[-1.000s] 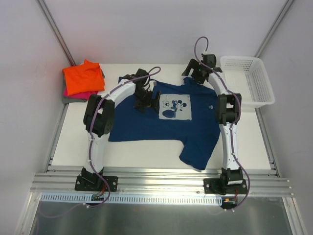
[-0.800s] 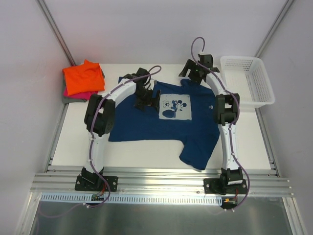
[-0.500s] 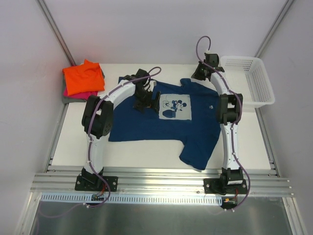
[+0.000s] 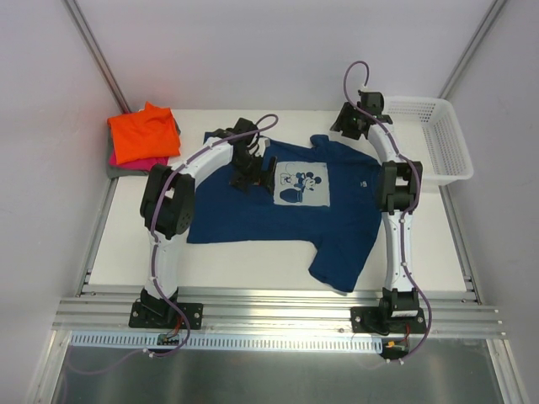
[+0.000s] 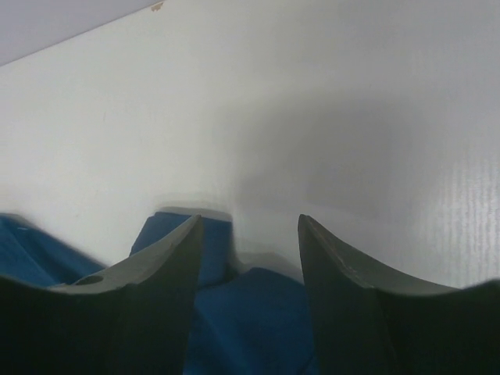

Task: Fold and stack the t-shirts
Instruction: Flatten out the tshirt

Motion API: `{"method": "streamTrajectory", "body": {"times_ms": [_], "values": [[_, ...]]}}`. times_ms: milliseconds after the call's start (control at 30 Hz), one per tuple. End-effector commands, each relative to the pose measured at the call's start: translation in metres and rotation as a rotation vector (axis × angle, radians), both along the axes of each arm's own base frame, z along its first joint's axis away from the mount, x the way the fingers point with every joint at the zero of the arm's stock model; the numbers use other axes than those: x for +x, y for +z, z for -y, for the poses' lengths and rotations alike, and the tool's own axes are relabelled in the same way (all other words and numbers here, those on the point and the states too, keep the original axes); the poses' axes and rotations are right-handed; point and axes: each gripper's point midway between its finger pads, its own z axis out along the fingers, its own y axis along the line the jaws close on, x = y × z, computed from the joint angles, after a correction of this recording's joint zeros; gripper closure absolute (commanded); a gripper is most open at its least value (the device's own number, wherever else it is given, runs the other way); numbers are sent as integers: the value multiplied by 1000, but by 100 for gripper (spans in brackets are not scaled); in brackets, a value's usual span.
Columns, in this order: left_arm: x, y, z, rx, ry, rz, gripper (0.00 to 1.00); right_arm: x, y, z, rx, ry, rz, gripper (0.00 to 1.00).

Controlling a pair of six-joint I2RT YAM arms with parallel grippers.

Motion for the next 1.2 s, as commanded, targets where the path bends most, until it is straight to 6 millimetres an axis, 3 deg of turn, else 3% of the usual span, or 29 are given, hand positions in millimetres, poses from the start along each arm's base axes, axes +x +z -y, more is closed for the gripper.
{"method": "streamTrajectory", "body": {"times_ms": [0,333,400,567,833,933,967,1033,1167], "values": [[1,22,5,-14,-15,49,1,-5,18,-23,49,53,14,44],[1,32,5,-23,-14,66,1,-21,-4,-55,92,95,-66,49],[4,34,5,-22,-14,79,1,-30,-13,-58,108,84,-114,56],[6,41,5,-21,-14,104,1,-41,-22,-61,117,75,-165,62],[5,44,3,-17,-14,110,1,-28,-13,-51,93,53,-116,57],[6,45,2,-15,-17,118,1,-31,-15,-53,92,59,-126,74],[7,45,2,-10,-16,122,1,-32,-15,-53,89,64,-127,86],[9,47,1,-6,-15,132,1,-33,-15,-53,82,56,-131,98],[9,49,0,-2,-16,140,1,-28,-11,-46,59,40,-114,99]]}}
